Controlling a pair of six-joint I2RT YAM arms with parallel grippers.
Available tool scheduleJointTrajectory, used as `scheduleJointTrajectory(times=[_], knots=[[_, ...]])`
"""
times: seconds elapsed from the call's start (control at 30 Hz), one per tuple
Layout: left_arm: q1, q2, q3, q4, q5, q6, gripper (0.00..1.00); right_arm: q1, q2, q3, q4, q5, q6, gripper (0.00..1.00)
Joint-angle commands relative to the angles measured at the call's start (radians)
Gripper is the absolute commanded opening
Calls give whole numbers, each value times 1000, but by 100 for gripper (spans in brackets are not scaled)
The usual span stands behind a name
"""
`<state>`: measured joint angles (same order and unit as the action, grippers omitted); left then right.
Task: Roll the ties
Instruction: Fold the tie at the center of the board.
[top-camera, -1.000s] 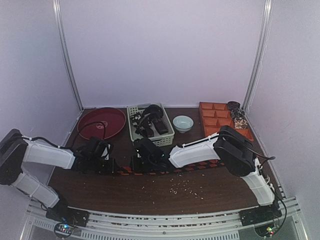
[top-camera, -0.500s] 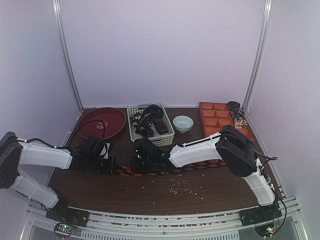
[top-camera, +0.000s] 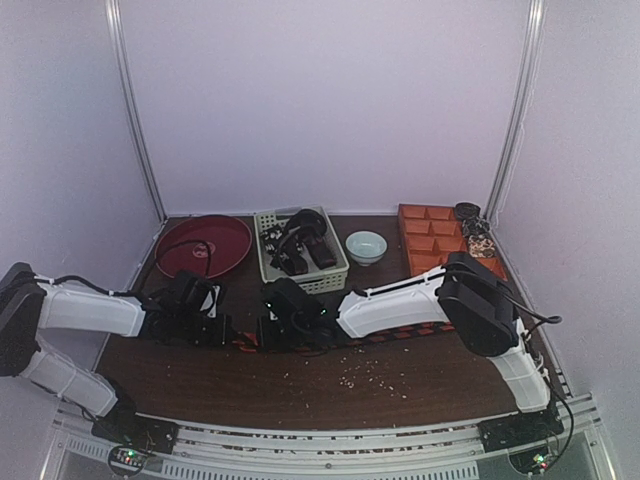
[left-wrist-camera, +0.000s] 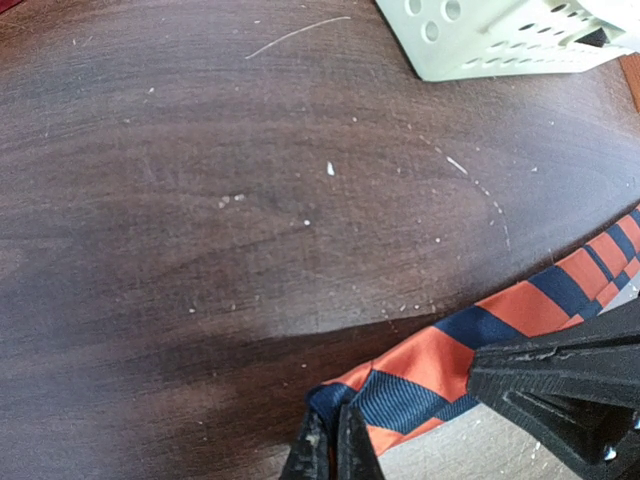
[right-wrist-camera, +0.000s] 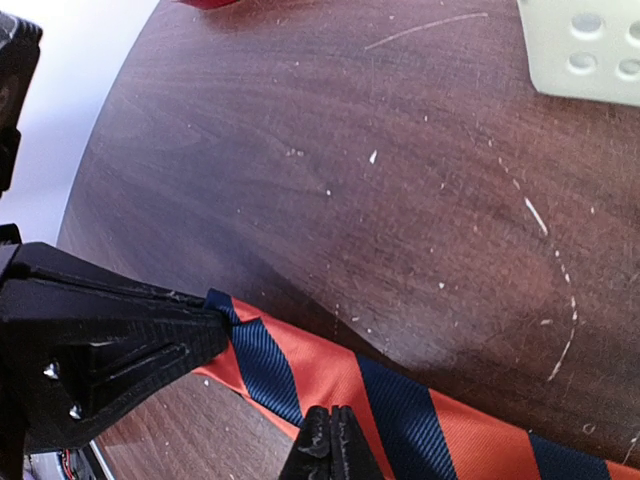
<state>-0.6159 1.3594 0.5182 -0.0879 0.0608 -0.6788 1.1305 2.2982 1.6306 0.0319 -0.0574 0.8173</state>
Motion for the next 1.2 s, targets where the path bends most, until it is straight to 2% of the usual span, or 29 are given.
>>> scheduleJointTrajectory(times=[0.0, 0.17, 0.3, 0.37, 0.47, 0.57, 0.67, 0.77, 0.83, 1.03, 1.17], knots=[[6, -12, 29, 6, 20, 8, 0, 11, 20, -29, -14, 4, 18, 4], [7, -34, 14, 79, 133, -13, 2, 11, 22, -54, -7, 26, 26, 3], [6, -82, -9, 132, 198, -39, 10, 11, 22, -71, 5, 31, 33, 2], [6, -107, -13, 138, 201, -37, 17, 11, 22, -78, 10, 31, 38, 2], [7, -147, -15, 112, 151, -31, 23, 12, 21, -91, 26, 22, 48, 1], [6, -172, 4, -23, -28, -28, 26, 12, 19, -97, 34, 18, 52, 1], [6, -166, 16, -136, -194, -37, 22, 13, 13, -106, 36, 22, 53, 1], [7, -146, 8, -172, -233, -39, 7, 13, 7, -111, 38, 24, 52, 1], [6, -135, -15, -126, -204, -33, 0, 13, 5, -115, 42, 25, 53, 1], [6, -61, -69, 63, -17, -12, 0, 13, 0, -118, 49, 22, 57, 1], [7, -23, -83, 149, 56, 0, 0, 13, -6, -126, 55, 22, 59, 1]])
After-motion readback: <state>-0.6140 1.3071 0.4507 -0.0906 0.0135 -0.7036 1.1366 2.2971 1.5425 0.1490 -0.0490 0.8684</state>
